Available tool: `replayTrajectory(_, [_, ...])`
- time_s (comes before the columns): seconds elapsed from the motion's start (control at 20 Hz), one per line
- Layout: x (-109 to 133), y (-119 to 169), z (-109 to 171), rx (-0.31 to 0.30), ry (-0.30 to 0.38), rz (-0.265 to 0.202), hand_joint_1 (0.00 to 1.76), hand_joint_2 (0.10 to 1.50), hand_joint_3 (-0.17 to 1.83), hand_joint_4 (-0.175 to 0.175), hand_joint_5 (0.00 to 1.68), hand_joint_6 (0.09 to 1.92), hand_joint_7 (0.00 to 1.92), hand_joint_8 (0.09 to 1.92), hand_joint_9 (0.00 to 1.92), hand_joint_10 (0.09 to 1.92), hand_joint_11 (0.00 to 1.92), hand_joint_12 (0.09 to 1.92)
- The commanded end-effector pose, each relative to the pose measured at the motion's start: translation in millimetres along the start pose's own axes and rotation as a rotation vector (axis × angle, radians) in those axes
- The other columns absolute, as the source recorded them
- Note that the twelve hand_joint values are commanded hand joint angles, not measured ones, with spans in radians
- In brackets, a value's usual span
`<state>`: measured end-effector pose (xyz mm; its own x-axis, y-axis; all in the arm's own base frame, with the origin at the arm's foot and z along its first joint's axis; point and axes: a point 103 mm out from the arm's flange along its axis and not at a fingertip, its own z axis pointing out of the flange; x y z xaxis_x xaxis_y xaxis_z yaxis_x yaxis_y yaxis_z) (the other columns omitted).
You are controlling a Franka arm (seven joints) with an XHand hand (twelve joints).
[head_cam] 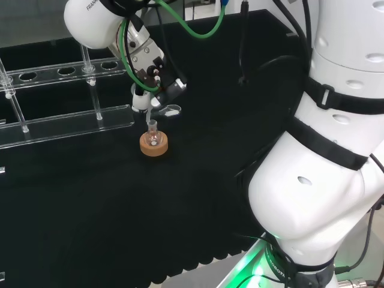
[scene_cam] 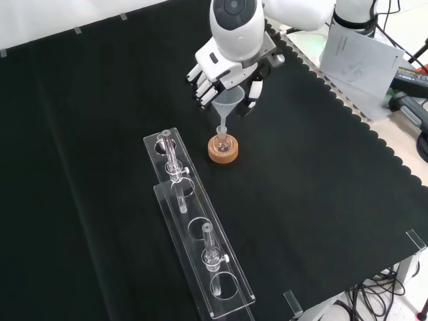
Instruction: Place the funnel on the round-bottom flask.
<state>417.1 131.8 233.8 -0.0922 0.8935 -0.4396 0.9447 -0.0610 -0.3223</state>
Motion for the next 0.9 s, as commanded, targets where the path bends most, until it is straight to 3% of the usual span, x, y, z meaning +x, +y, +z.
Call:
replayTrajectory(0.05, [0, 0, 5, 0.009, -0.007, -0.005, 0.77, 0.75, 0.56, -0.046, 0.62, 0.77, 0.62, 0.84, 0.89, 0.66, 0.46, 1.31])
replayTrajectory(0.9, [-2, 8, 23, 0.048, -0.012, -0.003, 0.77, 0.75, 0.56, -0.046, 0.62, 0.77, 0.62, 0.84, 0.89, 0.66, 0.46, 1.31])
